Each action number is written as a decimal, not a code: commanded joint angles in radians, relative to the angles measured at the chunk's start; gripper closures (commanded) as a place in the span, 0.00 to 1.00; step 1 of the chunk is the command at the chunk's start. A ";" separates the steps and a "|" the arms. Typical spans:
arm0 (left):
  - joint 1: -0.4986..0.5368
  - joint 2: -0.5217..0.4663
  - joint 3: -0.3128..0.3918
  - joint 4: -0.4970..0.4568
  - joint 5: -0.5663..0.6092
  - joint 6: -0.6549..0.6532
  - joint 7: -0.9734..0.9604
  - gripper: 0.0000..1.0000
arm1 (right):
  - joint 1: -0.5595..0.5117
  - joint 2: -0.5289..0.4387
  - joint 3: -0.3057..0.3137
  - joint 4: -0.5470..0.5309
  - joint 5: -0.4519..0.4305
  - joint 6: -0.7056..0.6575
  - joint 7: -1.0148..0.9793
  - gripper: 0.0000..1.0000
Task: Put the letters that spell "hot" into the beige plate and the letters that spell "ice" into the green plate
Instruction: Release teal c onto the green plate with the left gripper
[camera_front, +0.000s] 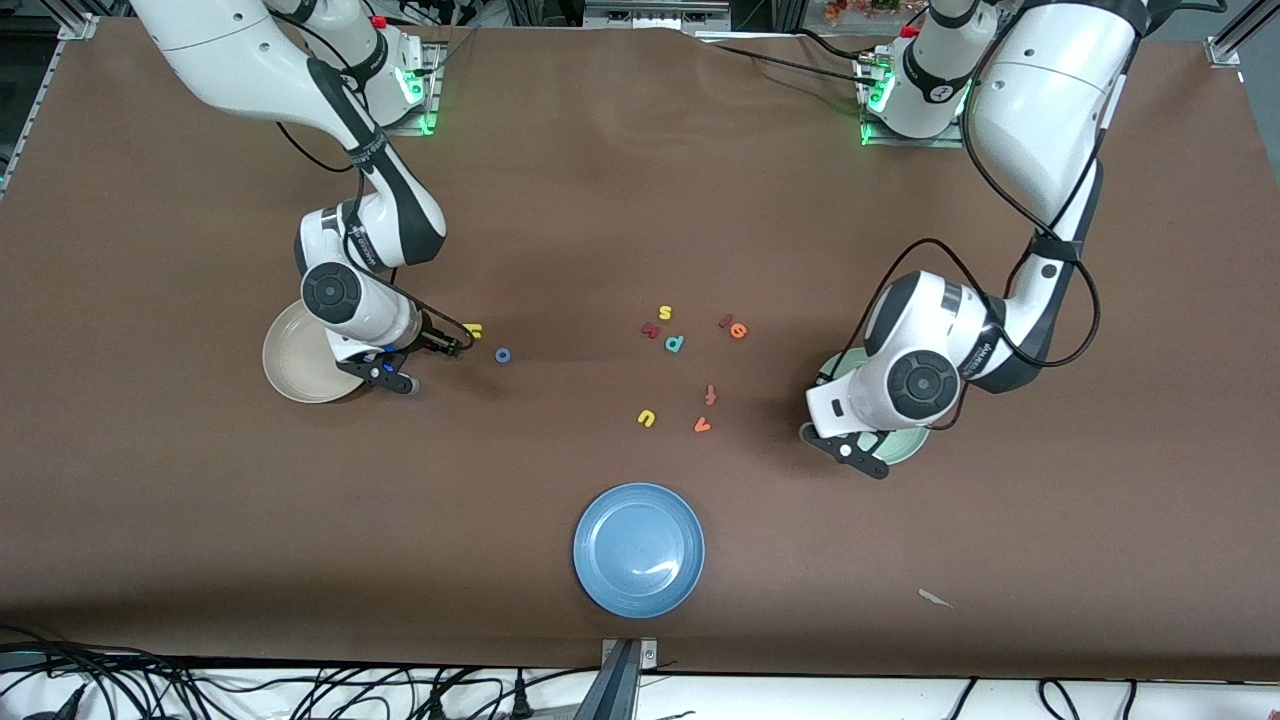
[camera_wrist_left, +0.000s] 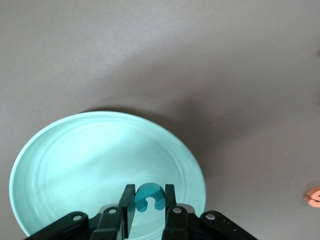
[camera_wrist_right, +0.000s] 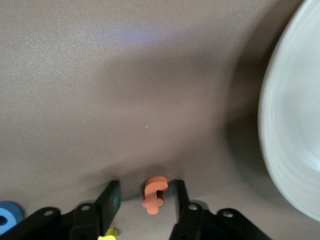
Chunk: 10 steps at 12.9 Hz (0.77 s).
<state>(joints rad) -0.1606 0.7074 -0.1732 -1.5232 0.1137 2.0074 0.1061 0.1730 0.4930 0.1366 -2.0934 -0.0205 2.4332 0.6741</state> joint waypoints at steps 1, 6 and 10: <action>0.007 -0.006 -0.006 -0.005 0.037 -0.013 0.000 0.46 | 0.000 0.013 -0.005 -0.004 -0.013 0.013 0.005 0.53; -0.013 -0.017 -0.018 -0.005 0.026 -0.044 -0.152 0.00 | -0.001 0.012 -0.005 -0.002 -0.013 0.010 0.005 0.84; -0.091 -0.020 -0.025 -0.005 0.020 -0.081 -0.587 0.00 | -0.001 0.012 -0.005 0.001 -0.012 0.009 0.013 0.95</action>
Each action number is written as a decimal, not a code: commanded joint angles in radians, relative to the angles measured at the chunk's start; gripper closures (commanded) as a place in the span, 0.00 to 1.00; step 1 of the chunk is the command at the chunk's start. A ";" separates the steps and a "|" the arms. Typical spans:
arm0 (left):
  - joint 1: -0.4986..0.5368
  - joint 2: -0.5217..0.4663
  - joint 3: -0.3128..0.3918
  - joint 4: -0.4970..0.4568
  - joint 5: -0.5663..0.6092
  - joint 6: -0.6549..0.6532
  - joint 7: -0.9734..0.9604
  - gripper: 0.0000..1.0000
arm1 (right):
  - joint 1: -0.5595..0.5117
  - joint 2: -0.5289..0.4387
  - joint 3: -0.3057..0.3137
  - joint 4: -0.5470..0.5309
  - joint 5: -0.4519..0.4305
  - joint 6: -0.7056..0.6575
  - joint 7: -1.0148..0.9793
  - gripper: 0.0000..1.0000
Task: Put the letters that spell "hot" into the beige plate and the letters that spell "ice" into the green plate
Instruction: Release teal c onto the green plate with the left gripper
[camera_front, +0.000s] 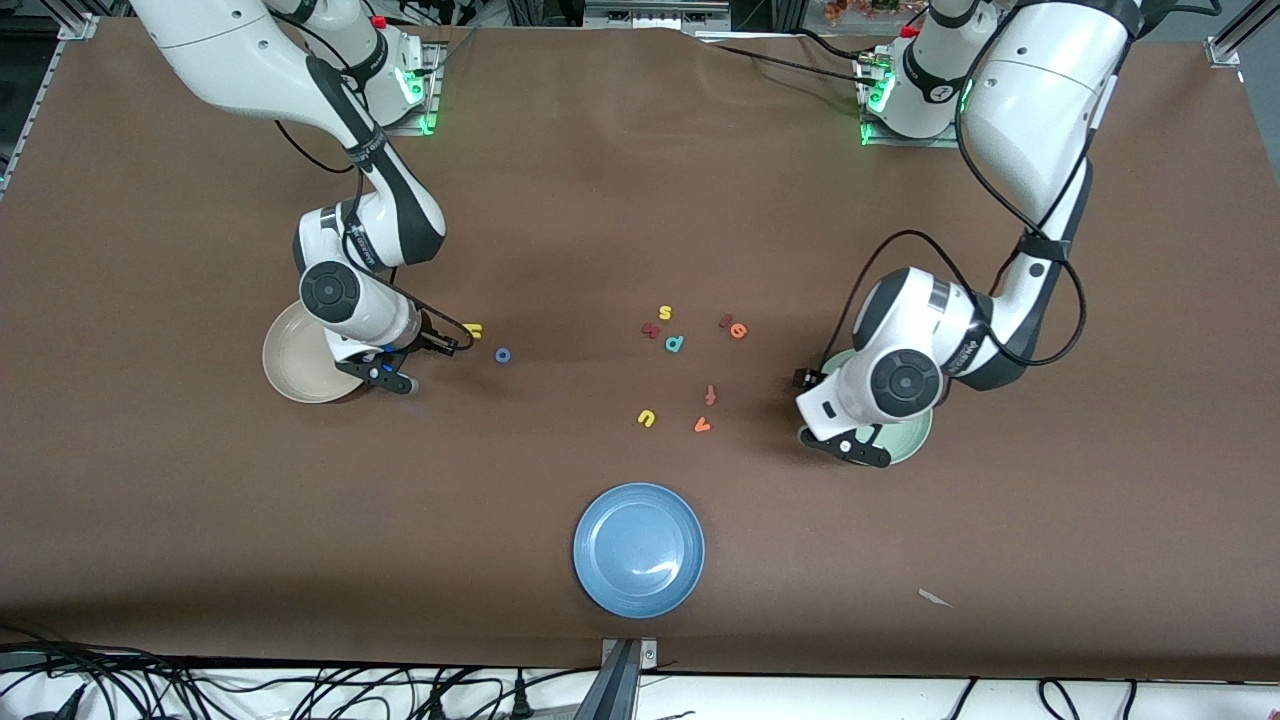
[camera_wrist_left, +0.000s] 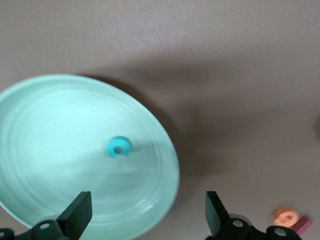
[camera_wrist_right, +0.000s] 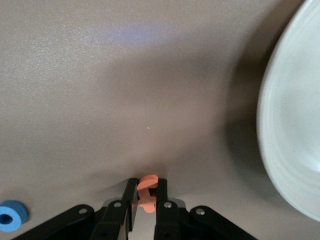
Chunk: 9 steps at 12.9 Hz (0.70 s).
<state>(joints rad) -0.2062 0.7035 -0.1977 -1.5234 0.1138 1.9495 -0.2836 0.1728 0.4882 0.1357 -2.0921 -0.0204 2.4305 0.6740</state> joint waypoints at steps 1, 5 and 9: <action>-0.061 -0.013 -0.003 -0.004 0.017 -0.023 -0.321 0.00 | -0.001 0.017 -0.004 0.004 -0.012 0.010 0.015 0.95; -0.071 -0.015 -0.032 -0.023 -0.153 -0.014 -0.606 0.00 | -0.001 -0.032 -0.008 0.076 -0.012 -0.147 0.007 0.95; -0.076 -0.025 -0.040 -0.098 -0.297 0.066 -0.735 0.03 | -0.004 -0.059 -0.085 0.144 -0.012 -0.289 -0.132 0.95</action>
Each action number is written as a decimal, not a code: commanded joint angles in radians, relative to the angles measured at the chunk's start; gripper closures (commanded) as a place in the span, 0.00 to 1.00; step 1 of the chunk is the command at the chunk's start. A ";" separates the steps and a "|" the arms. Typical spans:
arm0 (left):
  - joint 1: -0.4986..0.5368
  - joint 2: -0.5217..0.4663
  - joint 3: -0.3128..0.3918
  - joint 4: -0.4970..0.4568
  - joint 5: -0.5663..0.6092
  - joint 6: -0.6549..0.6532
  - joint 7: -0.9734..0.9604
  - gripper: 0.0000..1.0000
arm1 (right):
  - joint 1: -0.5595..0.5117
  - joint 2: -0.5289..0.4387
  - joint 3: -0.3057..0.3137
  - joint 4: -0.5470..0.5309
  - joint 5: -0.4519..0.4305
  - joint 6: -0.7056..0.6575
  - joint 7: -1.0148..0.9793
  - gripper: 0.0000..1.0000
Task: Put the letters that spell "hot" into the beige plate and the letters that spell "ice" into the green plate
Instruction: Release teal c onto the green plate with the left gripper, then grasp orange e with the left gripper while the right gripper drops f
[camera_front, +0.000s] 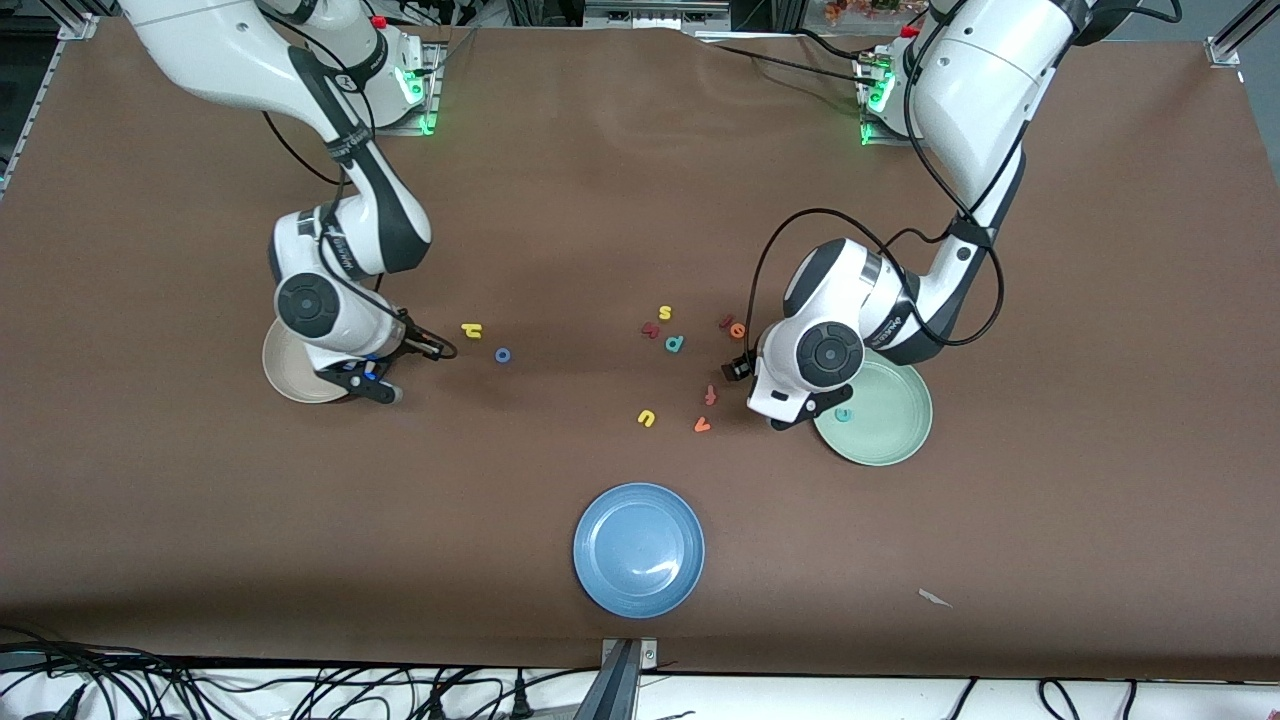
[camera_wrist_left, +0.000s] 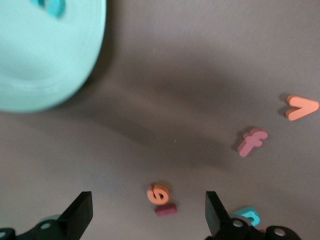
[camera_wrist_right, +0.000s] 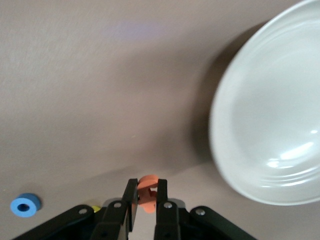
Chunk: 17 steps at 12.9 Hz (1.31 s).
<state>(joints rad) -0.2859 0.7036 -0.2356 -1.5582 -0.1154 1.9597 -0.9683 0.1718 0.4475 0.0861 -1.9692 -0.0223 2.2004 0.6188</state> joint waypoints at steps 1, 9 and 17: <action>0.002 -0.033 -0.002 -0.094 -0.084 0.089 -0.065 0.10 | -0.003 -0.024 -0.073 0.026 -0.010 -0.083 -0.152 0.95; 0.002 -0.038 -0.014 -0.218 -0.178 0.198 -0.053 0.50 | -0.014 0.013 -0.284 -0.010 -0.011 -0.084 -0.589 0.95; -0.002 -0.036 -0.014 -0.240 -0.178 0.209 -0.052 0.67 | -0.020 0.031 -0.289 -0.010 -0.010 -0.073 -0.596 0.31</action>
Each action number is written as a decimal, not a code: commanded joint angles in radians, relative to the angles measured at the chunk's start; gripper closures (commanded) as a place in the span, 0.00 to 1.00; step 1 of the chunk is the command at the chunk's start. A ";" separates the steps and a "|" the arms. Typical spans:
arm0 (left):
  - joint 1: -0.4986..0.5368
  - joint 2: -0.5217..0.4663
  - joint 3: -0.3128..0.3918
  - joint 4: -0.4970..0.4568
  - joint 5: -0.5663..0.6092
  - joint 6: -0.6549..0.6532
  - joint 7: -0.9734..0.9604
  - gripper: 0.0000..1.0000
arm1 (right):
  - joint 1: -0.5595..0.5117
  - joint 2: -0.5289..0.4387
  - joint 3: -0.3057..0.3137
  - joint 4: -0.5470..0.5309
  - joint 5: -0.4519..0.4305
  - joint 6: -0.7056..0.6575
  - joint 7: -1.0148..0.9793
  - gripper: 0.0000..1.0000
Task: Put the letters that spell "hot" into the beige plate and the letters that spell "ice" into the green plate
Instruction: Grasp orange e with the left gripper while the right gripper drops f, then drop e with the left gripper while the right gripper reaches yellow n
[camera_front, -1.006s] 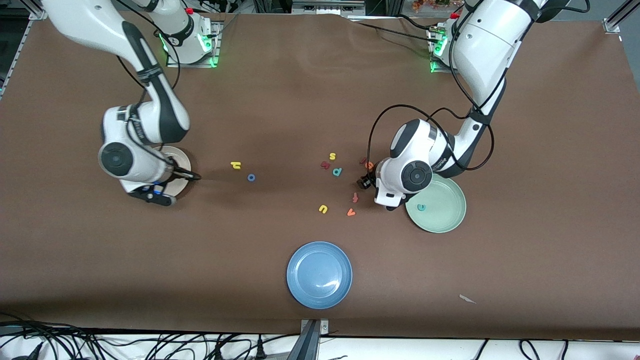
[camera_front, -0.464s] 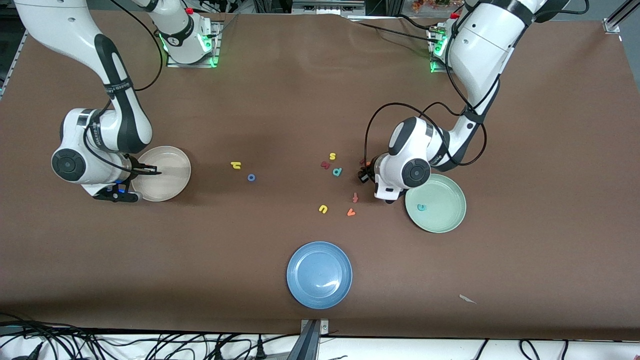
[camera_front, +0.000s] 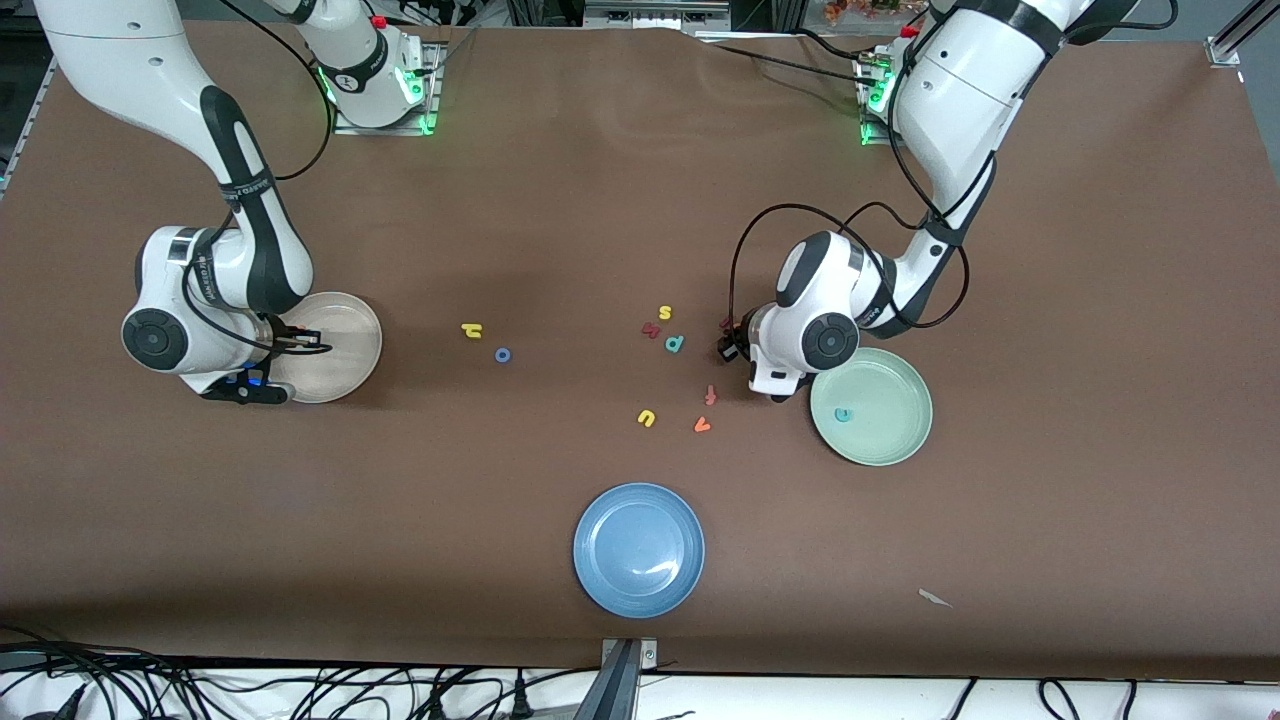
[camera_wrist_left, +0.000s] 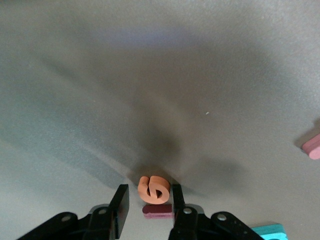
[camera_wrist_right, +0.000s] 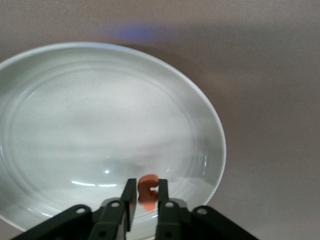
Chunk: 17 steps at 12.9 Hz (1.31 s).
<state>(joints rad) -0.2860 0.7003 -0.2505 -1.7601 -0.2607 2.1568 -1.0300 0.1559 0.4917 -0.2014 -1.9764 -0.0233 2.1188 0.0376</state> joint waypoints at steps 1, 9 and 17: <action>-0.002 -0.031 0.000 -0.038 -0.032 0.012 0.010 0.71 | -0.004 -0.019 -0.001 0.001 -0.009 0.007 -0.015 0.20; 0.024 -0.102 0.010 0.000 -0.020 -0.087 0.010 0.96 | 0.011 -0.128 0.140 0.002 0.014 -0.025 0.130 0.03; 0.200 -0.076 0.016 0.086 0.199 -0.183 0.321 0.96 | 0.022 -0.119 0.344 -0.024 0.034 0.025 1.064 0.02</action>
<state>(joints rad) -0.1245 0.6011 -0.2331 -1.7001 -0.0899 1.9947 -0.8284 0.1858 0.3821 0.1045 -1.9704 -0.0096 2.1094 0.8820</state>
